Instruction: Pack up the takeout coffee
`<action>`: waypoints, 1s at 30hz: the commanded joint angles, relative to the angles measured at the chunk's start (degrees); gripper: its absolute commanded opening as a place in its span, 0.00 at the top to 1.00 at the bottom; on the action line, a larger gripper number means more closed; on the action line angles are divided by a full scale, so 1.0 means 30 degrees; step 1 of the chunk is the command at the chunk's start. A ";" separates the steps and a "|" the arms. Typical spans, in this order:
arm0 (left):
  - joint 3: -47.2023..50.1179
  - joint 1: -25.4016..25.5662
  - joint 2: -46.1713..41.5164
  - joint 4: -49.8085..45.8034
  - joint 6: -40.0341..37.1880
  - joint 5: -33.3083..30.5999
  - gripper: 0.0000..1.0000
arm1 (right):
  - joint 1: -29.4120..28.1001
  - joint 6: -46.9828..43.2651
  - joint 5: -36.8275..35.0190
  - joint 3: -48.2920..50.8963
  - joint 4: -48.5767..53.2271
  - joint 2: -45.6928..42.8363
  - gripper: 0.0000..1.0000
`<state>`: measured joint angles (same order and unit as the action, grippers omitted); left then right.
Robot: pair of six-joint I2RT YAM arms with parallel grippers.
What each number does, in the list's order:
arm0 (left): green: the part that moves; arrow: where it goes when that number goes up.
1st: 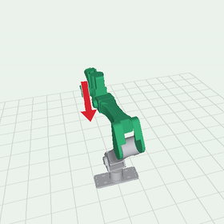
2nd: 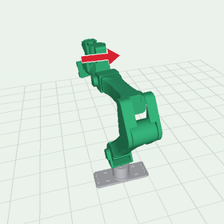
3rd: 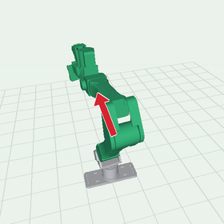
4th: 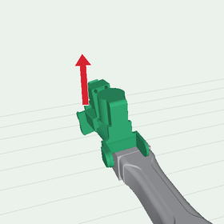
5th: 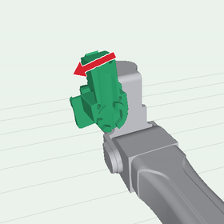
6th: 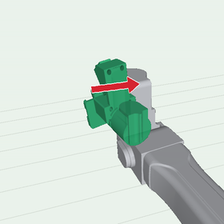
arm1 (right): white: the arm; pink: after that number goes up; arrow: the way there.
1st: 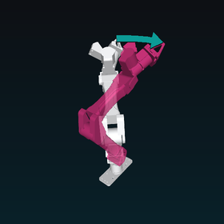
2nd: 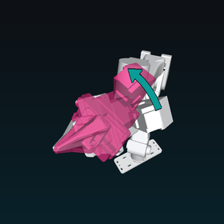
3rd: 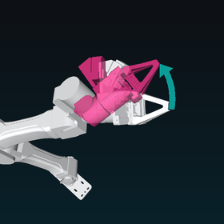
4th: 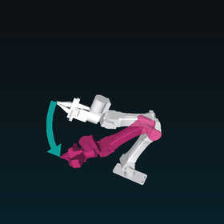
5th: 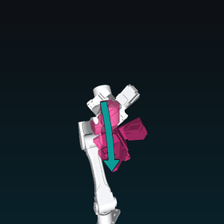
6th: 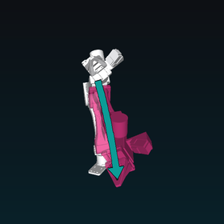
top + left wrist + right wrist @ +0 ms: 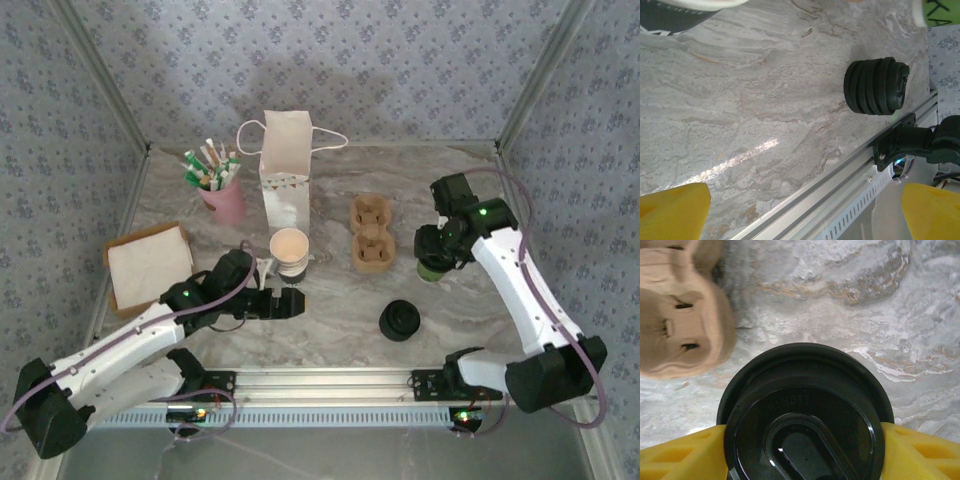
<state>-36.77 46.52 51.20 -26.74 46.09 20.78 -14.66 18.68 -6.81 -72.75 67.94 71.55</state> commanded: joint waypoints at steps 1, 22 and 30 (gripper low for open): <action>-0.0991 0.0122 0.0172 0.0099 -0.0830 0.0198 0.02 | 0.1166 -0.0602 0.0887 0.0703 -0.1094 0.0883 0.27; -0.0621 0.0135 0.0277 0.0594 -0.0596 0.0077 0.01 | 0.3102 -0.0864 0.1940 0.2927 -0.3031 0.1785 0.11; -0.1269 0.0092 -0.0148 -0.0518 -0.0699 -0.0925 0.01 | 0.3086 -0.0806 0.2005 0.2041 -0.2330 0.0621 0.06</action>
<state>-38.20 46.52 51.83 -26.87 44.56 20.25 -5.69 16.84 -1.19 -64.36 58.63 76.09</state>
